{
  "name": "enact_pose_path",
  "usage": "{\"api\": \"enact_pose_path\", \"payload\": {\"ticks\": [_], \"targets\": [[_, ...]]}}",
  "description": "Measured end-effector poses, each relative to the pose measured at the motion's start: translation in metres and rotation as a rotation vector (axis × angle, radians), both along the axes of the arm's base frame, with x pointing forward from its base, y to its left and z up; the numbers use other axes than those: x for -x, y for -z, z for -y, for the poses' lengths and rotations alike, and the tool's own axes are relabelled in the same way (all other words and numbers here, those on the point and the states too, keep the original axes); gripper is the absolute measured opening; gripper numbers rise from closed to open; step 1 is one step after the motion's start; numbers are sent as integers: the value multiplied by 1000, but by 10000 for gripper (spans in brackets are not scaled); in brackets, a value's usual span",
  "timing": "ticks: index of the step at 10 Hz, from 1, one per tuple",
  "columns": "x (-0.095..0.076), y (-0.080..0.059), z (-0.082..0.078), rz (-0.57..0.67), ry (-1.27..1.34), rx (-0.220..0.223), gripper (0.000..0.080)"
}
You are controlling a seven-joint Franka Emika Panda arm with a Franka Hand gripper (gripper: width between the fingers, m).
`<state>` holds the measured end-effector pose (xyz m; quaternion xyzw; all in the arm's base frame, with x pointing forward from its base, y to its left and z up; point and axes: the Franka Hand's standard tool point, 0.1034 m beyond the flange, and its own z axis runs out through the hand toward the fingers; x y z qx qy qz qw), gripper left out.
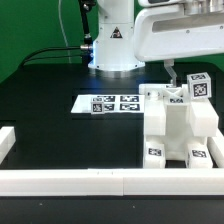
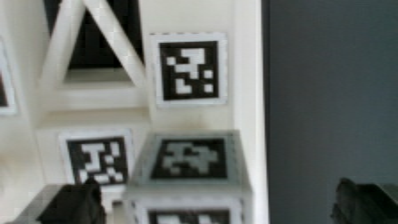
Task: Assemble chair
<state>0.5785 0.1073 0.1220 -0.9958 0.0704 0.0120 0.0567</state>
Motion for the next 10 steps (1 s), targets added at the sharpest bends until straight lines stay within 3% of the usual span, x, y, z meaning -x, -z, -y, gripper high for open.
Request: {"api": "enact_pose_path", "payload": {"ticks": [2,3,4,5,6,10], "targets": [[-4,1,-1,1,23,9,649],[-4,1,-1,-2,53,10,515],[-4,1,0,-4,65,10,515],[-4,1,-1,-11,134,10,375],[-4,1,-1,-20,221,11,284],[-4,1,-1,-50,486,14,284]]}}
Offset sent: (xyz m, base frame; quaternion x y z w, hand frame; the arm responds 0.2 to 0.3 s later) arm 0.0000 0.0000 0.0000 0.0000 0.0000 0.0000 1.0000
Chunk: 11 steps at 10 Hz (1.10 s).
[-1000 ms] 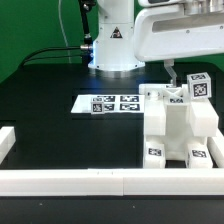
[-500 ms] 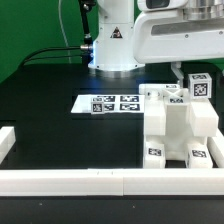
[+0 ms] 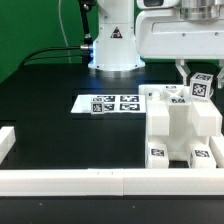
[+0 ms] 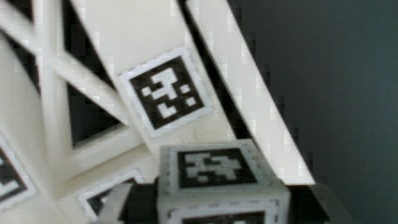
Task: Assemble chair
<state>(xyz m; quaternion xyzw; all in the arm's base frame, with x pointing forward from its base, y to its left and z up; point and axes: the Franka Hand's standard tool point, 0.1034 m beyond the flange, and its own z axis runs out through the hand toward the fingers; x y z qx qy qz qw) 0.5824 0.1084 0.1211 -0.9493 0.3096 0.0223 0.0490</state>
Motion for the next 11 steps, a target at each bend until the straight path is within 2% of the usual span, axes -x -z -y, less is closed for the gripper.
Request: {"api": "enact_pose_path", "payload": {"ticks": [7,10,11], "targets": [[0,0,-2,-71,613,-9,284],[1,1,-2,-70,602,-9,284],[1,0,-2,-69,573,-9,439]]}}
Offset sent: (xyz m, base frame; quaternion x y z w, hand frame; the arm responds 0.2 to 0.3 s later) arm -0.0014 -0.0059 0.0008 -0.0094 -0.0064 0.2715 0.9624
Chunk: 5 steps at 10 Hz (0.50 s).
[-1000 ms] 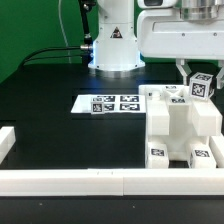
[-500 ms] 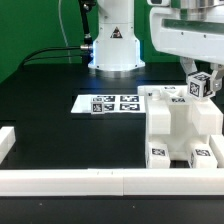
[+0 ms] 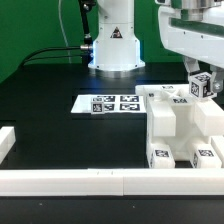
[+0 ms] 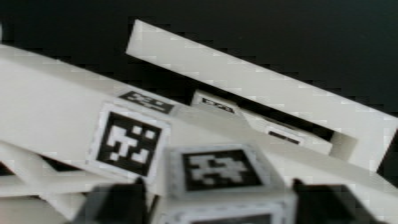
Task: Assemble chair
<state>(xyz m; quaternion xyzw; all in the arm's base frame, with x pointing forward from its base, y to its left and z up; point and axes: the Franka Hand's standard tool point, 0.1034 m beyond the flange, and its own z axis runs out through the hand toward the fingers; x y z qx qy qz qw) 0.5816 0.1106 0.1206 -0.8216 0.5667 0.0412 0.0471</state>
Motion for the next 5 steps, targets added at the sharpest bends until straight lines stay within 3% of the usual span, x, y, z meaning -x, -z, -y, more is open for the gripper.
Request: {"api": "enact_pose_path", "payload": {"ticks": [1,2,3,5], "targets": [[0,-1,-1,-2,-15,-2,569],[-2,-3,-1,11,-141,-4,569],[-3,-4,-1,24,-296,-4,633],[-3,-4,0,38,-492,8,648]]}}
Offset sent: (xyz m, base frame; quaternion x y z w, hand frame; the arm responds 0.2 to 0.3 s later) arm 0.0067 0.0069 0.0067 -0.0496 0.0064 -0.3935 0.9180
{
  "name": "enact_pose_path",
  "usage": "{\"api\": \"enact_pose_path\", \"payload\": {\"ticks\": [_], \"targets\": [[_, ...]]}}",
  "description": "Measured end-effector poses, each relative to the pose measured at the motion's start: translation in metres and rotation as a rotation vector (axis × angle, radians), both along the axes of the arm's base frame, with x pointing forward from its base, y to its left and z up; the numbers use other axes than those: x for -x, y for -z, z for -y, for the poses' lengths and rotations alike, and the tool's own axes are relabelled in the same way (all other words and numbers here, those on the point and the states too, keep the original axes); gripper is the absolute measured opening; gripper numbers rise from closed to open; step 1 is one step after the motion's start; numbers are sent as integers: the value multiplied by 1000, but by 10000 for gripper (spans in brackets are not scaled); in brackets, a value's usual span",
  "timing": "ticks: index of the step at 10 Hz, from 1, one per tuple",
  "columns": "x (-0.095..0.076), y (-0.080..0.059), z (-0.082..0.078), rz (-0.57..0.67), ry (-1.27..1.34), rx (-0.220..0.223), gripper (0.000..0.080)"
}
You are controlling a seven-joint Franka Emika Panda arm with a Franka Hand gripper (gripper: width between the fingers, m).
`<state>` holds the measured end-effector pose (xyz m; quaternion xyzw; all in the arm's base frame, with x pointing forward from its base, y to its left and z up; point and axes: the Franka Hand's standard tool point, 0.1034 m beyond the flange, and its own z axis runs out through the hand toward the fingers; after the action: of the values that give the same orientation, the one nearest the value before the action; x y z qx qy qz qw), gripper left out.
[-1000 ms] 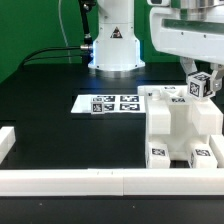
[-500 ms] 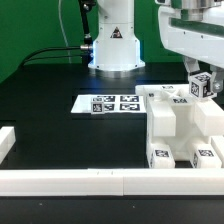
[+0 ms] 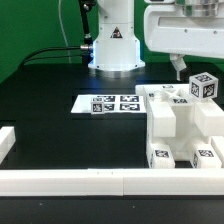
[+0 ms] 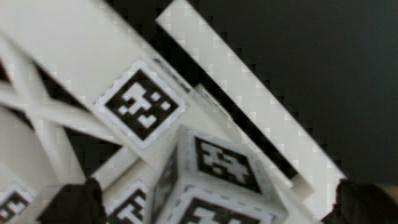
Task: Assemble chair
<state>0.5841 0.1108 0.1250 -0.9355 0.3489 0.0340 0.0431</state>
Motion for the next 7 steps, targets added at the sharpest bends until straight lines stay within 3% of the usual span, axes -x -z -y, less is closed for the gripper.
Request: {"api": "enact_pose_path", "payload": {"ticks": [3,5,7], "targets": [[0,0,1,24,-235,-3,649],[4,2,-13,38,-604,37,649],[4,4,-13,47,-591,40,649]]}}
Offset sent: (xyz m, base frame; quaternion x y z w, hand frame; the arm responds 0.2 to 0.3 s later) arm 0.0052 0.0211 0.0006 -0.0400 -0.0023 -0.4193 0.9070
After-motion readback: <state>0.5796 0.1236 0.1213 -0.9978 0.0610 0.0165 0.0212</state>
